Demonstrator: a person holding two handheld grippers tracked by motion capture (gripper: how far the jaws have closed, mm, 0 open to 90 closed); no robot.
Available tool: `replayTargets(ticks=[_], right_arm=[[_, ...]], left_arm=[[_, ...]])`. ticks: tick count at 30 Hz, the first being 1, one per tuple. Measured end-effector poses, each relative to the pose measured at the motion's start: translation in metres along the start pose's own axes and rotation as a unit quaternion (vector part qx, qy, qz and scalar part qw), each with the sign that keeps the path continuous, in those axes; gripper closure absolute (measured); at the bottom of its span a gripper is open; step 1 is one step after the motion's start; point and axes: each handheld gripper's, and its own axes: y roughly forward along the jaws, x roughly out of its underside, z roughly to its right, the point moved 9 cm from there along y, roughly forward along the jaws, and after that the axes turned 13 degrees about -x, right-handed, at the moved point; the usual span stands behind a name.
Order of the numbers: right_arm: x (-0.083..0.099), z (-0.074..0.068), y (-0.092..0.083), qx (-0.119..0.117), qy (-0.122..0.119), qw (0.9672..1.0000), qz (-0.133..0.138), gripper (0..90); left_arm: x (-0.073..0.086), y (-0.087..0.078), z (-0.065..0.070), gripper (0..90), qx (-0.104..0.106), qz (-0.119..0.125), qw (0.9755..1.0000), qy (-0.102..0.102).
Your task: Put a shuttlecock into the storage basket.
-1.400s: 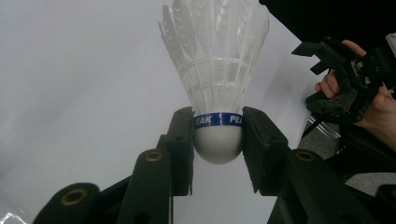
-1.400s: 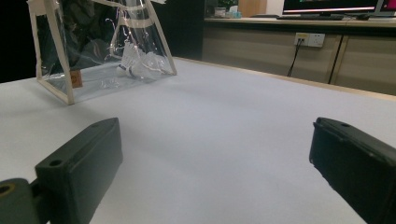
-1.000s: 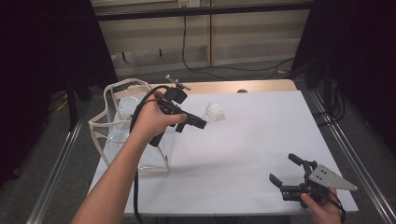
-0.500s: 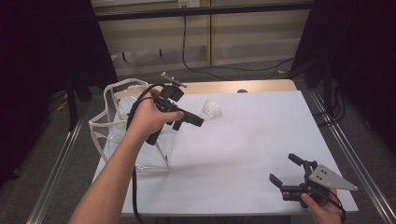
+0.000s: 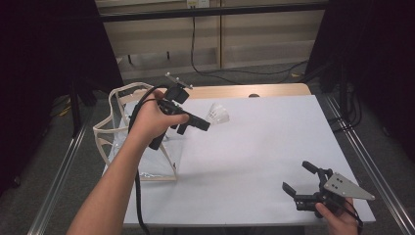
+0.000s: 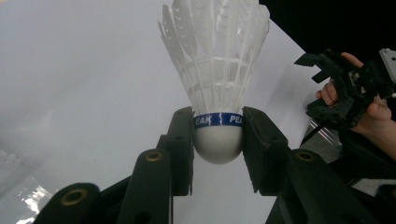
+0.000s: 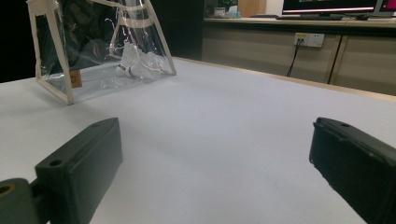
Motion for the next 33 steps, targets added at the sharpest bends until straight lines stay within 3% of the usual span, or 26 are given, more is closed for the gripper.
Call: replayTargets(ticks=[6,21,28,31,33], right_arm=[[0.0,0.0,0.0,0.0,0.0,1.0,0.0,2.4],[-0.001,0.0,-0.001,0.001,0.001,1.0,0.001,2.4],[0.0,0.001,-0.001,0.001,0.0,1.0,0.0,2.4],[0.0,0.001,-0.001,0.002,0.0,1.0,0.0,2.4],[0.0,0.001,-0.001,0.002,0.0,1.0,0.001,2.4]], left_arm=[[0.0,-0.005,-0.004,65.4,-0.005,-0.004,1.0,0.006],[-0.004,-0.017,-0.011,65.4,-0.014,-0.001,0.9999,-0.009],[-0.004,-0.025,-0.016,65.4,-0.019,0.001,0.9998,-0.008],[-0.004,-0.026,-0.016,65.4,-0.021,0.004,0.9996,-0.017],[-0.004,-0.028,-0.017,65.4,-0.021,0.001,0.9997,-0.013]])
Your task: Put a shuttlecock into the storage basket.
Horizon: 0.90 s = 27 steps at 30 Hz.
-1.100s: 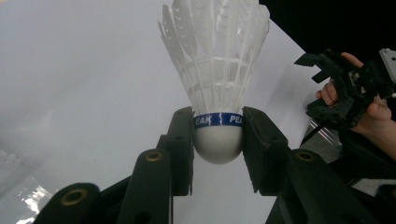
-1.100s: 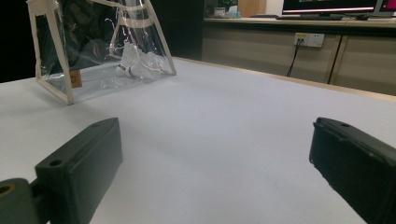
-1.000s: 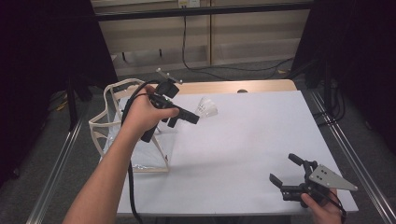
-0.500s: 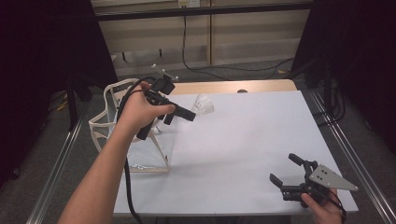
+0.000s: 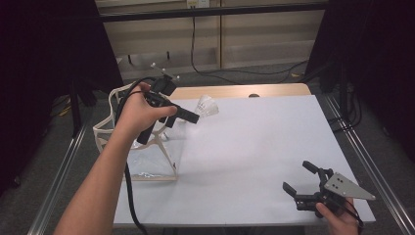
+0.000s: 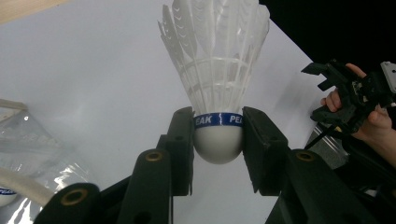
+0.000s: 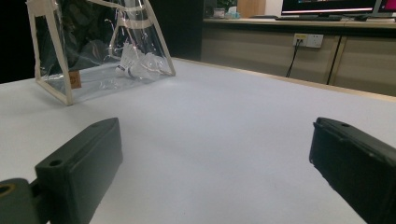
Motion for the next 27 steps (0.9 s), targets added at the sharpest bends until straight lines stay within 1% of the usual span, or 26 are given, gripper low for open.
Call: replayTargets(ticks=[5,8,11,15,16,21,27], right_arm=[[0.0,0.0,0.001,0.0,-0.002,1.0,0.001,2.4],[0.0,0.0,0.001,0.0,-0.002,1.0,0.001,2.4],[0.0,0.0,0.0,0.0,-0.002,1.0,0.0,2.4],[0.0,0.0,0.0,0.0,-0.001,1.0,0.001,2.4],[0.0,0.0,0.001,0.0,-0.001,1.0,0.002,2.4],[0.0,0.0,0.001,0.0,0.001,1.0,0.002,2.4],[0.0,-0.001,0.001,-0.002,0.002,1.0,0.002,2.4]], left_arm=[[-0.001,-0.005,-0.002,65.4,-0.003,0.0,1.0,0.001],[-0.002,-0.008,-0.004,65.4,-0.006,0.002,1.0,-0.003],[-0.001,-0.011,-0.007,65.4,-0.011,0.0,0.9999,-0.004],[-0.002,-0.014,-0.01,65.4,-0.014,0.005,0.9998,-0.012],[-0.002,-0.015,-0.012,65.4,-0.016,0.005,0.9998,-0.009],[-0.002,-0.018,-0.017,65.4,-0.02,0.007,0.9996,-0.016],[-0.003,-0.023,-0.023,65.4,-0.027,0.008,0.9994,-0.017]])
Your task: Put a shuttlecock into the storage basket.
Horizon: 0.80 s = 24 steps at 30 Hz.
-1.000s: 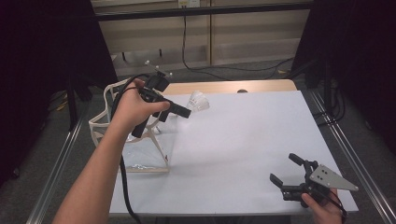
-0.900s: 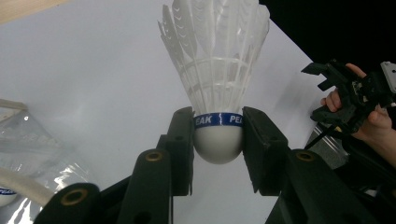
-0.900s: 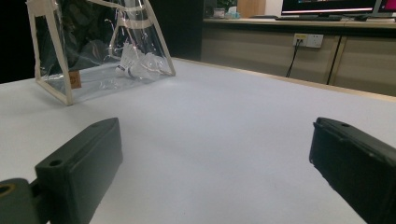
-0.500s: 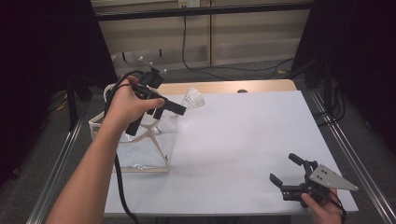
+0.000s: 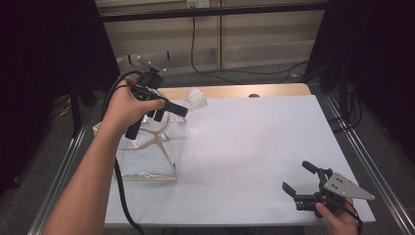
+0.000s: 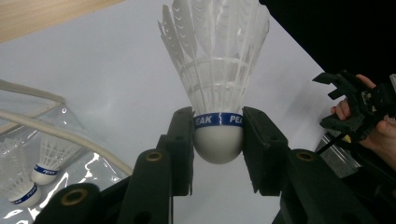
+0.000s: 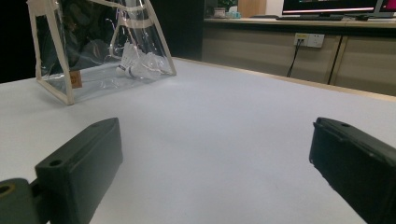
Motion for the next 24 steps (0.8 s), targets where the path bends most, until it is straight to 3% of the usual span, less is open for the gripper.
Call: replayTargets(ticks=[2,24], right_arm=[[0.0,0.0,0.0,0.001,-0.001,1.0,0.0,2.4],[0.0,0.001,0.0,0.001,-0.002,1.0,0.001,2.4]], left_arm=[[-0.001,-0.001,-0.001,65.4,-0.001,0.004,1.0,-0.007],[0.0,-0.013,-0.014,65.4,-0.017,0.005,0.9998,-0.007]])
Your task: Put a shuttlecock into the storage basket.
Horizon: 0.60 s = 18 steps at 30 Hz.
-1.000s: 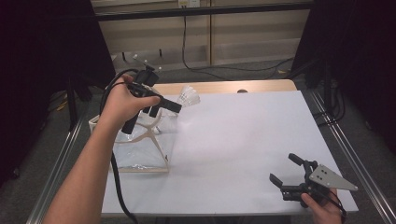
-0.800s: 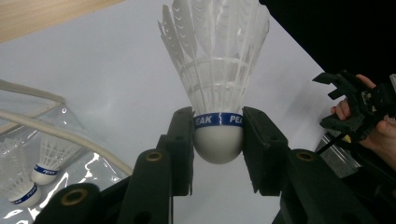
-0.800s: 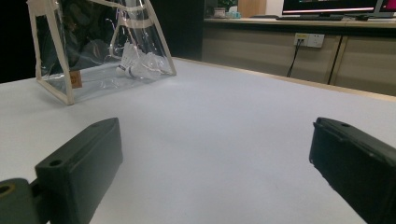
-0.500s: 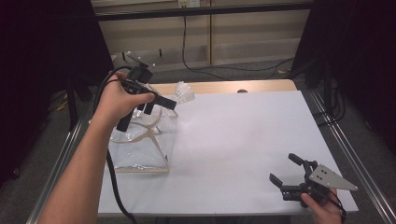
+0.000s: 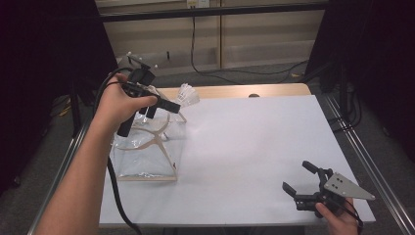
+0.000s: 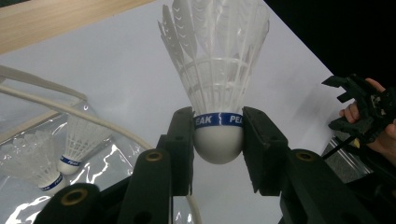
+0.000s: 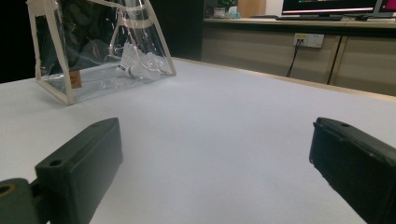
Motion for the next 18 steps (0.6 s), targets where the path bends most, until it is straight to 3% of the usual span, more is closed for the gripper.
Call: replayTargets(ticks=[18], right_arm=[[0.0,0.0,0.0,-0.001,0.001,1.0,0.0,2.4]], left_arm=[[0.001,-0.008,-0.014,65.4,-0.016,0.007,0.9998,-0.01]])
